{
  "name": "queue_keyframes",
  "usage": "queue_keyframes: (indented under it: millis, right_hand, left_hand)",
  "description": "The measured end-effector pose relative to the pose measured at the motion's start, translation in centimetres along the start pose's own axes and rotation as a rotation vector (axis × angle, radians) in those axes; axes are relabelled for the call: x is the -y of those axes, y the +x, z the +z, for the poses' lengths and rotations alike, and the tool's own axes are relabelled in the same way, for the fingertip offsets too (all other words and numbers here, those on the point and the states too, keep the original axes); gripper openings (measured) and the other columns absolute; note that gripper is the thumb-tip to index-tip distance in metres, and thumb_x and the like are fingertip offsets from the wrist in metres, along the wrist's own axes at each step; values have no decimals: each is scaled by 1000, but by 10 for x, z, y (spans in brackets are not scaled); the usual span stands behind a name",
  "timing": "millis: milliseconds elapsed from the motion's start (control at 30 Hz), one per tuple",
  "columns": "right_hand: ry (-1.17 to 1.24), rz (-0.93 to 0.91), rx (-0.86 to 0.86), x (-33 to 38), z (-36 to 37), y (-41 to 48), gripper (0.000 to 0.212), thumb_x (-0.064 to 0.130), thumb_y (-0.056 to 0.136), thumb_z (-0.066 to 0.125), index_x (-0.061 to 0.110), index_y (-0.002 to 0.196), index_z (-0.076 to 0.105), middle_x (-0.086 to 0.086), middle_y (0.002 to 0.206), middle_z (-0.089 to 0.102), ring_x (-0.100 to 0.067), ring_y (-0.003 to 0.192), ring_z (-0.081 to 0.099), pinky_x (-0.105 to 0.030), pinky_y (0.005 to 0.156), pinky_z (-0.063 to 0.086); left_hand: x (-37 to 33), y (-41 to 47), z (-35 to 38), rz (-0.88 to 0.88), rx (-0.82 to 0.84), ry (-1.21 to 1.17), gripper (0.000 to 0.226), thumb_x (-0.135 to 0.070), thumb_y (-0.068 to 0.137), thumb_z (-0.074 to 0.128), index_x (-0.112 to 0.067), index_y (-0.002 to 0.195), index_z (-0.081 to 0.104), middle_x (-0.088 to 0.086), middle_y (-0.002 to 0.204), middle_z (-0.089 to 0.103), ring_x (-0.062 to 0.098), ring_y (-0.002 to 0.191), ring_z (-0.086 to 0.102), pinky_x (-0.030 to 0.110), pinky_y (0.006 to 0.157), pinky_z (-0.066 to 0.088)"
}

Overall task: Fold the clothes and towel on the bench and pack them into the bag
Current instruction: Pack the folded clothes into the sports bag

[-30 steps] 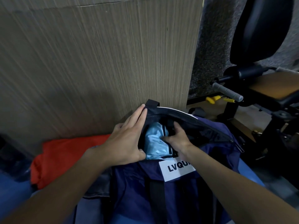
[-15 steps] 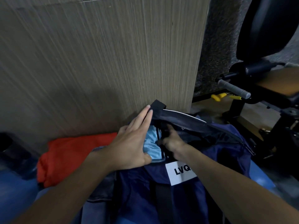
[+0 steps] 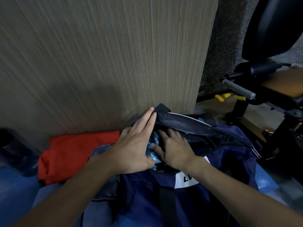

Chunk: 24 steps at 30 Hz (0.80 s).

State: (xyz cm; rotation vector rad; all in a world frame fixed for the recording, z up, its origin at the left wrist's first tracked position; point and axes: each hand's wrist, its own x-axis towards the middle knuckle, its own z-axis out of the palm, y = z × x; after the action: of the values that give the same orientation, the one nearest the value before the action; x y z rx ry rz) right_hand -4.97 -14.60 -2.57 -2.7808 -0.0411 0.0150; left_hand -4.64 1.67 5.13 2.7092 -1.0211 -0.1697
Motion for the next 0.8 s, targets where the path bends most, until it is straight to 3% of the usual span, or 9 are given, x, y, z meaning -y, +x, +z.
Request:
queue_keyframes:
  millis: [100, 167, 433, 500, 600, 700, 800]
  right_hand:
    - [-36, -128, 279, -2, 4, 1, 82, 65, 93, 39, 36, 154, -6, 0, 160, -26, -29, 149, -13, -54, 119, 8]
    - [-14, -107, 424, -4, 9, 1, 84, 63, 94, 41, 37, 153, -13, 1, 155, -37, -31, 148, -20, -55, 120, 8]
    - [61, -100, 521, 11, 24, 9, 83, 38, 99, 49, 34, 154, -13, -2, 157, -34, -34, 148, -16, -50, 120, 8]
    - [-13, -120, 524, 9, 25, 7, 82, 45, 100, 45, 35, 153, -16, -1, 156, -35, -33, 148, -19, -52, 120, 4]
    - [-255, -194, 372, 6, 24, 4, 74, 64, 96, 25, 38, 153, -13, 1, 158, -33, -32, 146, -26, -63, 116, -6]
    - [-248, -165, 270, 7, 26, 7, 68, 69, 92, 3, 41, 153, -7, 4, 159, -28, -30, 145, -27, -63, 115, -8]
    - [-199, -87, 362, 3, 38, 6, 64, 64, 97, 8, 41, 151, -16, 3, 158, -31, -29, 146, -26, -56, 119, -5]
  left_hand:
    - [0, -2, 2, 6, -2, 4, 126, -33, 76, 74, -28, 153, -25, -31, 146, -44, -11, 136, -15, 38, 122, 14]
    - [-1, -3, 3, 14, -5, 6, 127, -32, 75, 74, -28, 153, -26, -31, 146, -44, -9, 139, -15, 39, 122, 14]
    - [2, -3, 7, 8, -23, 20, 128, -28, 72, 73, -29, 152, -27, -30, 147, -43, -12, 134, -8, 38, 121, 16]
    - [4, -4, 9, 12, -29, 36, 128, -30, 72, 73, -28, 152, -27, -29, 147, -44, -12, 134, -8, 37, 121, 15]
    - [9, -7, 14, 29, -41, 69, 127, -33, 73, 72, -28, 151, -28, -26, 148, -45, -9, 141, -15, 36, 122, 12]
    - [13, -6, 19, 12, -54, 102, 126, -34, 73, 68, -32, 147, -35, -23, 149, -45, -1, 146, -21, 40, 122, 12]
    - [15, -7, 22, -23, -49, 92, 128, -36, 74, 68, -36, 142, -41, -23, 150, -44, -2, 145, -22, 43, 122, 11]
